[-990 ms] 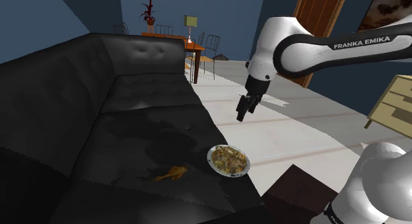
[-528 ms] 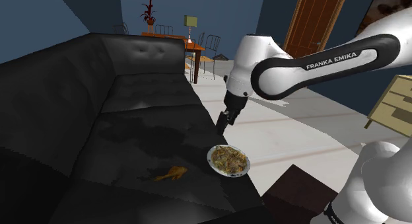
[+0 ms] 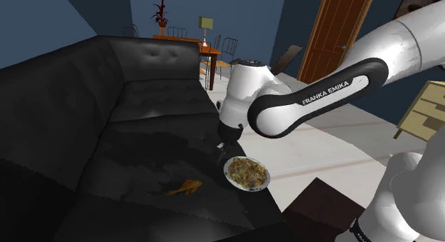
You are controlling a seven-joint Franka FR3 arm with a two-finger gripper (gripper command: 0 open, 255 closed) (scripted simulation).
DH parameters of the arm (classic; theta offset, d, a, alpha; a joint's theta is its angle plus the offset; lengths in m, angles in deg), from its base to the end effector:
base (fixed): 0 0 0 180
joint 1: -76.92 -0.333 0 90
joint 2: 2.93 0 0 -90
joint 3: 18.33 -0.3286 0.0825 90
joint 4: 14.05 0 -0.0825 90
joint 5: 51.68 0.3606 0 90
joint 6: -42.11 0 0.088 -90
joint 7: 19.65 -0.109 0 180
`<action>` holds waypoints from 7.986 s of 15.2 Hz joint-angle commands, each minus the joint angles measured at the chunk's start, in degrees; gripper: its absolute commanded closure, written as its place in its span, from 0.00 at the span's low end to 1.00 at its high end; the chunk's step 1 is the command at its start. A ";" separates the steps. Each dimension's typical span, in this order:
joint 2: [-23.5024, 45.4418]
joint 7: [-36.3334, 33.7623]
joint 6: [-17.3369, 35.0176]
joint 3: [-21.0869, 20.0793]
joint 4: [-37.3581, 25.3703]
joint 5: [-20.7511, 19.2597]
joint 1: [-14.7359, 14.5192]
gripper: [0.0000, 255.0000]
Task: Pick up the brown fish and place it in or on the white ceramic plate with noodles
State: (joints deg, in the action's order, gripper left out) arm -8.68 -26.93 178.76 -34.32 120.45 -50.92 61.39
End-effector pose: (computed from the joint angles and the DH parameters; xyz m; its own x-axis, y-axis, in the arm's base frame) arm 0.4122 0.2546 0.4091 0.9069 0.3991 0.1349 0.4028 -0.9153 0.0002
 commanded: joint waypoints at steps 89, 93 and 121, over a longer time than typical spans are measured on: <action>21.46 -5.16 -17.79 -1.33 -33.62 -9.92 -5.18 1.00; 12.90 -1.34 -14.62 -0.88 -22.57 -7.01 -2.31 1.00; -10.28 15.27 -0.26 6.88 13.66 -0.55 3.15 1.00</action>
State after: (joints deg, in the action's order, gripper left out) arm -19.36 -11.89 185.82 -27.61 132.86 -51.43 64.42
